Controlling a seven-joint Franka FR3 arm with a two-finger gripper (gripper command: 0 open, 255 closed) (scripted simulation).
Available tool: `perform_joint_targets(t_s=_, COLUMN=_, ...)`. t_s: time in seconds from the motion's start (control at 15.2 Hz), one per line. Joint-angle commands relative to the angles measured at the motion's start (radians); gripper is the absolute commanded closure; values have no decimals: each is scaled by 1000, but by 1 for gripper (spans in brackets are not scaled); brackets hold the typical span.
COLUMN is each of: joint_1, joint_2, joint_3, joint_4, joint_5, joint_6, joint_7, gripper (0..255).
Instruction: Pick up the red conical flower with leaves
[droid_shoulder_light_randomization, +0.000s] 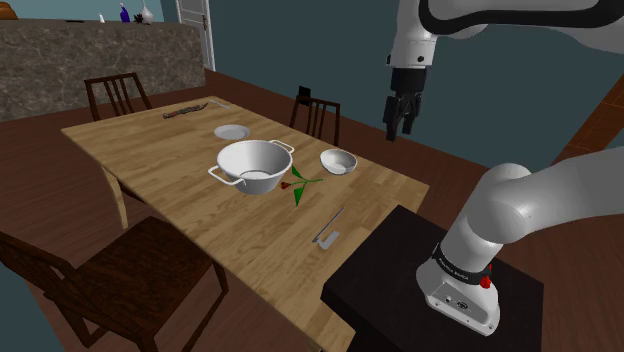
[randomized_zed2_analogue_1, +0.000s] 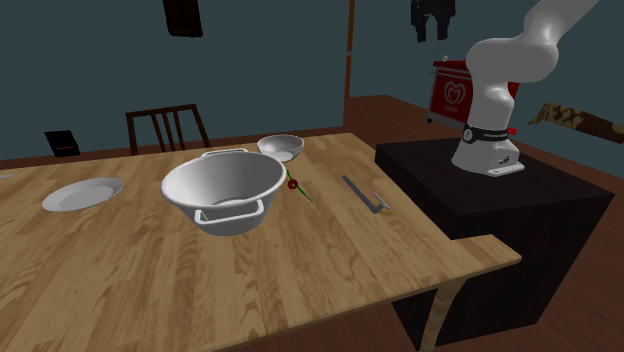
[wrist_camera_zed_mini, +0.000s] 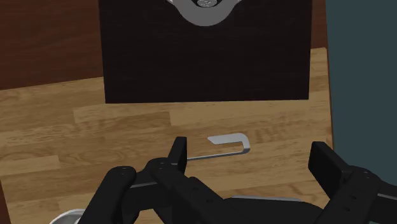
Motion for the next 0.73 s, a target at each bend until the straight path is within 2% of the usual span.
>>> perform_joint_targets(t_s=0.0, joint_1=0, joint_2=0, joint_3=0, joint_4=0, joint_5=0, joint_6=0, joint_7=0, gripper=0)
perform_joint_targets(t_s=0.33, joint_1=8, joint_2=-7, joint_3=-100, joint_4=-133, joint_5=-85, joint_6=181, joint_7=-214, gripper=0)
perform_joint_targets(t_s=0.66, joint_1=16, joint_2=56, joint_3=-214, joint_4=-219, joint_5=-159, joint_6=389, joint_7=-426, gripper=0)
